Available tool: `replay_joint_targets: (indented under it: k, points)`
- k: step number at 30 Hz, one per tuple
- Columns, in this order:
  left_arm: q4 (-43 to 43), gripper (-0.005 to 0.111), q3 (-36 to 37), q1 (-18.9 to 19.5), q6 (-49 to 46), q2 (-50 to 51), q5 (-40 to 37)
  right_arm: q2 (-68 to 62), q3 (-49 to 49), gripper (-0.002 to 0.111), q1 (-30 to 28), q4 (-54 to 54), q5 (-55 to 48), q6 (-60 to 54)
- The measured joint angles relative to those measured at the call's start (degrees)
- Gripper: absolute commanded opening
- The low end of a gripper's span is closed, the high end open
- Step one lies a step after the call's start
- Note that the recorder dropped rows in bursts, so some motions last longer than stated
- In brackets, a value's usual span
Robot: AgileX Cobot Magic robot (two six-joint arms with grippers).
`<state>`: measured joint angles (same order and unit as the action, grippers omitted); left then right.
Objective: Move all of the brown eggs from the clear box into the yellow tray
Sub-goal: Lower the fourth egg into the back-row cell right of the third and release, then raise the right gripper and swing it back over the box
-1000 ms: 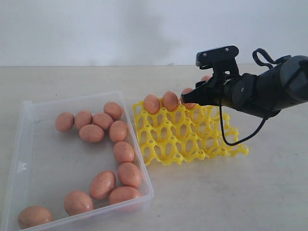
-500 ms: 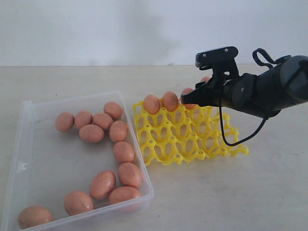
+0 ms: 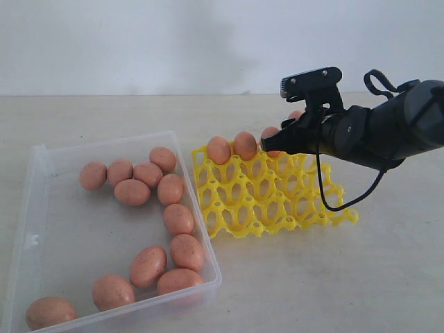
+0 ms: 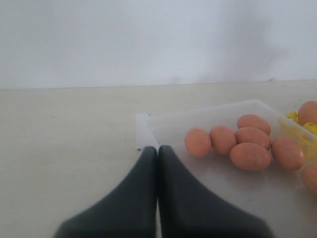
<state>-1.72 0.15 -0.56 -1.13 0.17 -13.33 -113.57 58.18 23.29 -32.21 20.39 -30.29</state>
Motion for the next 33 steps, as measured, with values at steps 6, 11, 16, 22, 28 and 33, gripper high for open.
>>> replay_joint_targets:
  k: [6,11,16,22,28,33]
  points:
    - [0.0,-0.004,0.0,0.0,0.0,0.0,0.0,0.0,0.0,0.055,0.0,0.2,-0.7,-0.3]
    - [0.0,-0.004,0.0,0.0,0.0,0.0,0.0,0.0,0.0,0.055,0.0,0.2,-0.9,-0.3]
    - [0.0,-0.004,0.0,0.0,0.0,0.0,0.0,0.0,0.0,0.055,0.0,0.2,-1.1,-0.5]
    - [0.0,-0.004,0.0,0.0,0.0,0.0,0.0,2.6,0.0,0.055,0.0,0.2,-2.4,-2.2]
    - [0.0,-0.004,0.0,0.0,0.0,0.0,0.0,9.0,0.0,0.055,-0.4,-0.2,-7.9,-2.6]
    - [0.0,-0.004,0.0,0.0,0.0,0.0,0.0,13.3,0.0,0.053,-0.8,-0.4,-14.4,-3.7]
